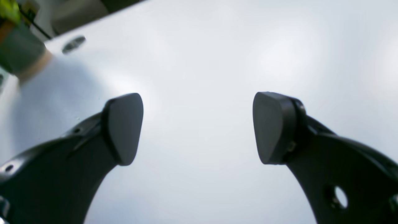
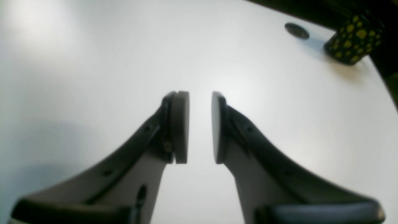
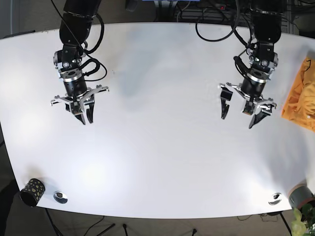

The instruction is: Fold the T-shirt properly

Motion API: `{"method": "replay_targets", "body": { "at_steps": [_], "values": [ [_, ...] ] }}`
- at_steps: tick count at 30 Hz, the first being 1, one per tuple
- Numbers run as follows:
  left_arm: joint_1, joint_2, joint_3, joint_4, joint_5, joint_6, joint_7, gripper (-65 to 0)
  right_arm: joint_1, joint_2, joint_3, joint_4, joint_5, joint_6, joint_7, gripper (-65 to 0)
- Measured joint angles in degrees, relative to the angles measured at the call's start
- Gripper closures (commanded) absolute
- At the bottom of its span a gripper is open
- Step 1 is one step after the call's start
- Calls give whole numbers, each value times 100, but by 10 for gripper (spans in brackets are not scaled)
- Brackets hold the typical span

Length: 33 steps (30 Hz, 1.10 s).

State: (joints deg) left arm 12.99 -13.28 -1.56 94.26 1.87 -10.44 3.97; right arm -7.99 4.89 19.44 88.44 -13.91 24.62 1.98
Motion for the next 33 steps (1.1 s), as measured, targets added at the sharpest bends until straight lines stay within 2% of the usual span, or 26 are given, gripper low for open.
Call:
{"method": "replay_targets", "body": {
  "at_steps": [2, 4, 6, 9, 13, 16, 19, 23, 29, 33],
  "values": [
    [293, 131, 37, 81, 4, 229, -114, -511, -173, 92, -74, -199, 50, -203, 442, -122],
    [601, 208, 50, 197, 4, 304, -175, -511, -345, 120, -79, -363, 33, -341, 597, -122],
    [898, 269, 50, 358, 7, 409, -313, -511, -549, 144, -61, -428, 39, -393, 782, -122],
    [1360, 369, 46, 601, 31, 599, -533, -511, -903, 181, -59, -389, 328, -393, 1043, -127],
    [2057, 505, 35, 988, 140, 804, -608, -511, -1504, 179, -98, -184, 1003, -374, 1025, -130],
    [2500, 509, 35, 1215, 157, 789, -610, -510, -1945, 258, -122, 33, 1390, -369, 994, -130],
    [3071, 553, 26, 1482, 160, 881, -597, -510, -2465, 389, -326, 254, 1692, -494, 1036, -130],
    [3665, 667, 22, 1714, 155, 1088, -640, -510, -3084, 470, -584, 531, 1788, -339, 994, -130],
    [4376, 785, 17, 1722, 131, 1659, -625, -510, -4052, 546, -647, 944, 2072, -442, 1029, -130],
    [4752, 944, 24, 1725, 129, 1646, -647, -510, -4682, 535, -678, 1211, 2083, -424, 1045, -127]
  ]
}}
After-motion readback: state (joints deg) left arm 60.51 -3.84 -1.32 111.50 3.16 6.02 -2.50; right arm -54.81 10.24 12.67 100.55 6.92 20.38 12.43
